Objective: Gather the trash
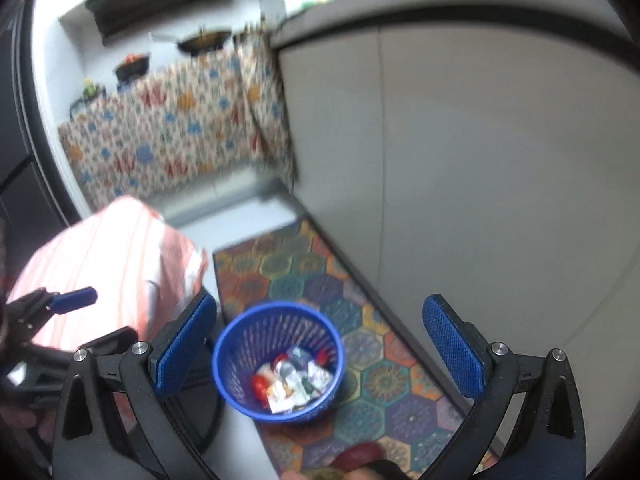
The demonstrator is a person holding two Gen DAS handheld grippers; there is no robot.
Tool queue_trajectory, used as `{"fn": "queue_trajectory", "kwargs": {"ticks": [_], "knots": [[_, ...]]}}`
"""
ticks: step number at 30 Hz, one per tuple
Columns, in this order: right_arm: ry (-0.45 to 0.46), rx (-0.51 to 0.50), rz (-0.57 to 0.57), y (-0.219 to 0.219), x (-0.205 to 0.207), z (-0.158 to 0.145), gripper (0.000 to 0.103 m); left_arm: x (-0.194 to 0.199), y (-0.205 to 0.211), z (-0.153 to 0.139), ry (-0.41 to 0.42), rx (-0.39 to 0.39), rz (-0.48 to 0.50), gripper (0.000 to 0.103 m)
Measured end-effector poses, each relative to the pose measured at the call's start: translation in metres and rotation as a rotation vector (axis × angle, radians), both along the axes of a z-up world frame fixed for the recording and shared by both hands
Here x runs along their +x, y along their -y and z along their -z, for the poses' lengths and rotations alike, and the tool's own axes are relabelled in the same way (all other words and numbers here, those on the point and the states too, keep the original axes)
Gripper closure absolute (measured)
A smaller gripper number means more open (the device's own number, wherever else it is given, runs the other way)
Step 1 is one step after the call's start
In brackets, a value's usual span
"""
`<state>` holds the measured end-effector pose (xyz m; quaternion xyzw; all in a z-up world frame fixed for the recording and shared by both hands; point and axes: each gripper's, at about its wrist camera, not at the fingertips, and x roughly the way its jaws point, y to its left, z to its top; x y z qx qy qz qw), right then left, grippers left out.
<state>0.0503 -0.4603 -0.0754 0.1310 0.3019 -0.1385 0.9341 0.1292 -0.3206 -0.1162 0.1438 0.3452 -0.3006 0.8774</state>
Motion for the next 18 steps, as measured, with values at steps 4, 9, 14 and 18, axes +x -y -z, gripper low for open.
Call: {"fn": "queue_trajectory", "kwargs": {"ticks": [4,9,14,18], "knots": [[-0.01,0.077,-0.049,0.002,-0.013,0.0,0.0,-0.019,-0.005,-0.011,0.082,0.034,-0.089,0.014],[-0.113,-0.001,-0.034,-0.017,-0.018,0.003,0.0,-0.012,-0.012,-0.008,-0.072,-0.005,-0.106,0.014],[-0.176,-0.02,-0.024,-0.034,-0.022,0.006,0.0,-0.009,-0.015,-0.004,-0.171,0.003,-0.09,0.014],[-0.214,-0.002,-0.012,-0.038,-0.021,0.014,0.0,-0.011,-0.012,-0.001,-0.177,0.026,-0.086,0.014]]}}
